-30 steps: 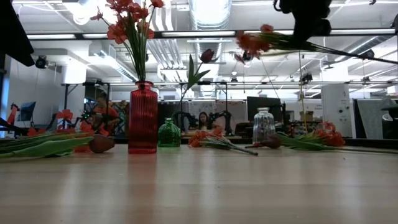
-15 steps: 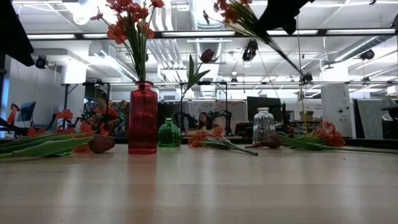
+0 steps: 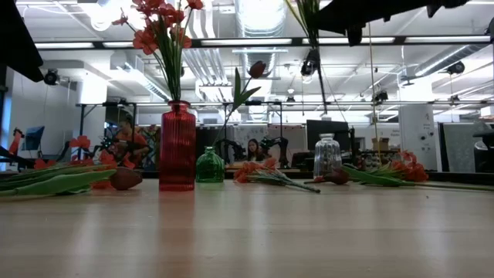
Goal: Sort flowers into vase by color
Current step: Put the bottom orange flowers into the transparent vase
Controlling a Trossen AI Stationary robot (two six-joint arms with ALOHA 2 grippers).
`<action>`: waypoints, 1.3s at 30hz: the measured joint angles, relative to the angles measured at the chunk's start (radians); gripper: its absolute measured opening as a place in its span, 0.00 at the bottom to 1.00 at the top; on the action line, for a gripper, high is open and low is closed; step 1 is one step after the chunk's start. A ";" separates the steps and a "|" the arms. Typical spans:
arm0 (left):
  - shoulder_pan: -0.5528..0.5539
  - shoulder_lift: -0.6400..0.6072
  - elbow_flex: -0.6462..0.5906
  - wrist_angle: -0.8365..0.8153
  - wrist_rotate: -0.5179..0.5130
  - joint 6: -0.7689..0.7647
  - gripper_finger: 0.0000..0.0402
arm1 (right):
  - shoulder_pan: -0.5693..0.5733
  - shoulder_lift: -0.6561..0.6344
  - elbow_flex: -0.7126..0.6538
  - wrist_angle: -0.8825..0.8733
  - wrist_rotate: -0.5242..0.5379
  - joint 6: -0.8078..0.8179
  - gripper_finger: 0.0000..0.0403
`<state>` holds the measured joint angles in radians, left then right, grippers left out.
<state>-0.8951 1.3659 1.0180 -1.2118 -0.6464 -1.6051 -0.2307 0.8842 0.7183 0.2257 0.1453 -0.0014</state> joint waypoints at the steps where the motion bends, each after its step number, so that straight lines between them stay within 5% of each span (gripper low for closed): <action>1: 0.000 0.000 0.000 0.000 0.000 0.000 0.62 | -0.002 0.002 -0.014 0.037 0.011 -0.011 0.07; 14: 0.000 0.000 0.000 -0.001 -0.001 0.000 0.62 | -0.043 0.007 -0.117 0.330 0.081 -0.073 0.07; 20: 0.000 0.000 0.000 -0.002 -0.001 0.000 0.62 | -0.043 0.006 -0.143 0.354 0.226 -0.117 0.07; 39: 0.000 0.000 0.000 -0.008 -0.001 0.000 0.62 | -0.105 0.007 -0.138 0.388 0.321 -0.156 0.07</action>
<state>-0.8955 1.3659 1.0176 -1.2201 -0.6476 -1.6051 -0.3362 0.8909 0.5804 0.6135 0.4659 -0.1577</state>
